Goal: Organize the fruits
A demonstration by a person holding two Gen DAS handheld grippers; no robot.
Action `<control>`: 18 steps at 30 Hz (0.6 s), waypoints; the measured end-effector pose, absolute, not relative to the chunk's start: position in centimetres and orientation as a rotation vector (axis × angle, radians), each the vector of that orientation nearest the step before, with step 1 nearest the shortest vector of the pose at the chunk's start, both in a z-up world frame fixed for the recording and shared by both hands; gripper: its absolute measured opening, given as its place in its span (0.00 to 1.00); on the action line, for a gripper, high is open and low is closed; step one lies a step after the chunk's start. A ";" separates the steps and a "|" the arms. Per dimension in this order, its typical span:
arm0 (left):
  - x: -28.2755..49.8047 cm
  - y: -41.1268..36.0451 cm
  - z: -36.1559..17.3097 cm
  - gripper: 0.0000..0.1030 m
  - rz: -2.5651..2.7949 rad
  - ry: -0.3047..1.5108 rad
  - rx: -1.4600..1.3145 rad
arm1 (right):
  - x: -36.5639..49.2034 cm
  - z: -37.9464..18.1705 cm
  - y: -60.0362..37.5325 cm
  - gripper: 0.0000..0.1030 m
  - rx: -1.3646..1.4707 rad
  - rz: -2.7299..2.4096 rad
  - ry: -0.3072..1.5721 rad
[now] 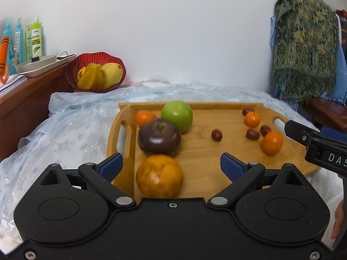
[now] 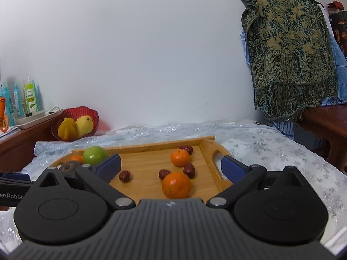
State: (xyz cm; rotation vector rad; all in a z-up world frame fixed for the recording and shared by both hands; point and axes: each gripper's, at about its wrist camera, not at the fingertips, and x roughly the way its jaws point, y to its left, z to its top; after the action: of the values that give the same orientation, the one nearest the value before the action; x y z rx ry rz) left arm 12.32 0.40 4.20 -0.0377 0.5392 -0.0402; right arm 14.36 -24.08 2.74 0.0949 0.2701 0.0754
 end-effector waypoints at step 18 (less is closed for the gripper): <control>6.4 -0.1 2.7 0.94 -0.013 0.587 -0.039 | 9.3 0.1 -23.8 1.00 0.064 0.075 0.329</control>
State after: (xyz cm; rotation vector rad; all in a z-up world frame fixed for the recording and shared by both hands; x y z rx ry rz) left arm 6.41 -0.10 2.73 -0.0392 0.5866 -0.0128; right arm 9.33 -23.84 0.08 0.0637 0.3292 0.0750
